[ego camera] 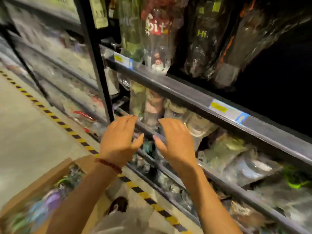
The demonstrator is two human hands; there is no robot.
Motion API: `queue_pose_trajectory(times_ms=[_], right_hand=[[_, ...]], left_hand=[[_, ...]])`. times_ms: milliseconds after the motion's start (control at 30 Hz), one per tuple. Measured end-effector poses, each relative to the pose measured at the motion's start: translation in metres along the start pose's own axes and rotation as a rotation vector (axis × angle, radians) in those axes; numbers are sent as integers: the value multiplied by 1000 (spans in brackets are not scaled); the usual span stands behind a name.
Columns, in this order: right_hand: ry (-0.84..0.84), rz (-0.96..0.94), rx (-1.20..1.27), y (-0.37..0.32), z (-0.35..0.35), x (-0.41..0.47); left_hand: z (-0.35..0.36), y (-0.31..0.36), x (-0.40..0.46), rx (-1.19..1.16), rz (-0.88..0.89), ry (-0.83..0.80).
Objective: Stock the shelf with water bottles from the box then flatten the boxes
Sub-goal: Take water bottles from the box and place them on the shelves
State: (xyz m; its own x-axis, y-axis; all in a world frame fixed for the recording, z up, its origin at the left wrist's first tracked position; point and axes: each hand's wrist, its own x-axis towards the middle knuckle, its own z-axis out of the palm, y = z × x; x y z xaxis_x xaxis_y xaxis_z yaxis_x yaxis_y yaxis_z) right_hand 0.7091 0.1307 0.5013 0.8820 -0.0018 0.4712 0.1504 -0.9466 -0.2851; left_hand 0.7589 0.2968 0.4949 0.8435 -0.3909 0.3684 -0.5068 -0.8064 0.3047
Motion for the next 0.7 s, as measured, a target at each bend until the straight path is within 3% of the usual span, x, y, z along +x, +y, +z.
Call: queue_pose_trajectory(times_ms=[233, 400, 700], right_hand=[[-388, -247, 63, -87, 90, -57], [-557, -366, 82, -152, 132, -73], [-765, -526, 89, -271, 225, -52]], left_hand=[[-6, -76, -148, 117, -421, -206], [-14, -125, -222, 155, -711, -326], [-58, -238, -260, 162, -895, -301]])
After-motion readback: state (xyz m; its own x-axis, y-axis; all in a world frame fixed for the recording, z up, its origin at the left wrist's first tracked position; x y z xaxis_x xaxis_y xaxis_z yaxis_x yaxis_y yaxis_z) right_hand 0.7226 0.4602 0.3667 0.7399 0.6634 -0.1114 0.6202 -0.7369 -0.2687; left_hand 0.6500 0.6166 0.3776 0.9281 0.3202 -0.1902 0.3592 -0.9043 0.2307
